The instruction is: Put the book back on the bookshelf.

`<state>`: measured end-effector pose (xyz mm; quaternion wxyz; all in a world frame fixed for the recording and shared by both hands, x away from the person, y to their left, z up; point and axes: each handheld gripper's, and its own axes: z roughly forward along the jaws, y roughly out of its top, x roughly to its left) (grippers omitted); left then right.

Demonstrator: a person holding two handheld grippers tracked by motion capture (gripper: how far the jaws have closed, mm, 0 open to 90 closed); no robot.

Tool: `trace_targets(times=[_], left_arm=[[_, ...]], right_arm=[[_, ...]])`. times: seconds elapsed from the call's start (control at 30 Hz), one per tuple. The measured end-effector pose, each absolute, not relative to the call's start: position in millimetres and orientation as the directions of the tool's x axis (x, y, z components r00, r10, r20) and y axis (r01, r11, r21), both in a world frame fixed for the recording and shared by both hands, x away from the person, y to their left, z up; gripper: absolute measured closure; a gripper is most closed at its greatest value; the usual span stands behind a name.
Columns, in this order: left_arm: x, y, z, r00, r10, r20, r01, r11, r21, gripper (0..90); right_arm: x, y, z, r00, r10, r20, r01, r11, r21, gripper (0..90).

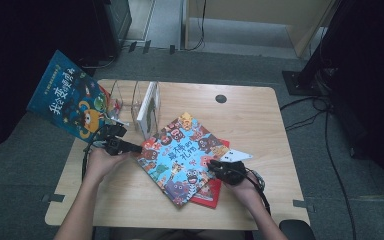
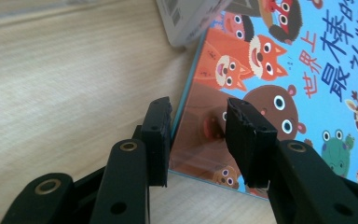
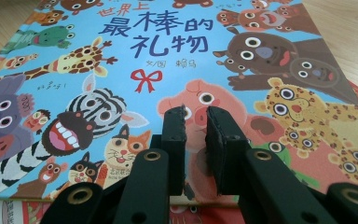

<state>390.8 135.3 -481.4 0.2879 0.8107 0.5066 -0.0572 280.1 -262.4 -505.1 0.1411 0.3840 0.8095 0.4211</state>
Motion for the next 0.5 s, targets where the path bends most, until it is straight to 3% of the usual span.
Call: trace_targets(times=[0.5], left_arm=[[366.7, 125.1, -483.0, 0.495, 0.766, -0.410, 0.851, -0.333, 0.406, 62.2]], right_arm=[[275.3, -276.3, -504.4, -0.637, 0.763, 0.113, 0.529, 0.326, 0.784, 78.1]])
